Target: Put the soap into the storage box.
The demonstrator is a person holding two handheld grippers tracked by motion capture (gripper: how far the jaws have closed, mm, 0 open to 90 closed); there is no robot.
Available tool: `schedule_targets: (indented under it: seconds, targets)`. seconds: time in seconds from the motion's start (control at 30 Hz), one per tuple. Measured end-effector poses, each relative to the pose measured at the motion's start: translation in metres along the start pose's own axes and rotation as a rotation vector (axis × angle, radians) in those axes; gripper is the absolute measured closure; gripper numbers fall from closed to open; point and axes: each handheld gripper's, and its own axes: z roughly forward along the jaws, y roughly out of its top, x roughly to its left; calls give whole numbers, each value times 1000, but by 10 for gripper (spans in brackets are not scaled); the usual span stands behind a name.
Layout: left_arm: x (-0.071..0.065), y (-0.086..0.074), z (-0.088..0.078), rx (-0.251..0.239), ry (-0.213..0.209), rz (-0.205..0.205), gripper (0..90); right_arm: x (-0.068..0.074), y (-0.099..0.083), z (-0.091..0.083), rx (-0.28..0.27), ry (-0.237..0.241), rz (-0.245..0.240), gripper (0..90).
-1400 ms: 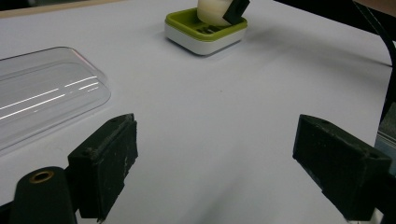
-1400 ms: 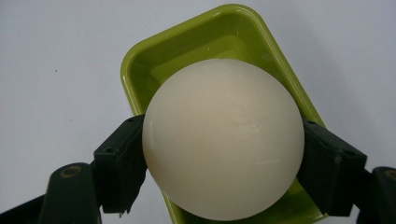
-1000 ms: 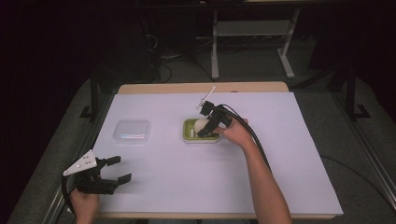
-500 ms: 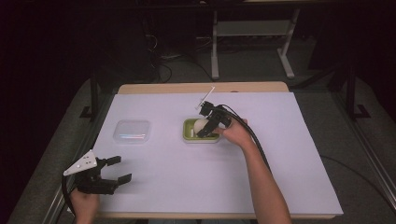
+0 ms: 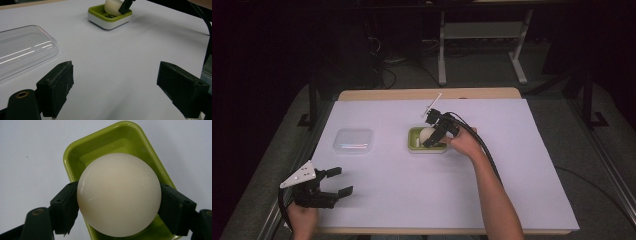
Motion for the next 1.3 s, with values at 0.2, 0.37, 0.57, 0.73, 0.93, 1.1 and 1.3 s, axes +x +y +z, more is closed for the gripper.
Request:
schedule_targets:
  seconds: [0.2,0.37,0.57,0.73,0.93,1.1,1.3]
  targets:
    - [0,0,0,0,-2,2,132,0,0,0,0,-4,1,230]
    - [0,0,0,0,0,0,132,0,0,0,0,-10,-5,230]
    - [0,0,0,1,-1,3,132,-1,0,-7,-57,-18,-10,309]
    - [-1,1,1,1,-2,2,133,4,2,-17,-65,-41,-32,315]
    - [-1,0,1,3,-2,1,132,0,-3,-17,-51,-12,-4,288]
    - [-1,0,2,5,-2,2,132,0,-5,-20,-55,-3,-2,286]
    - [-1,1,2,7,0,8,132,3,-8,-26,-38,0,-4,273]
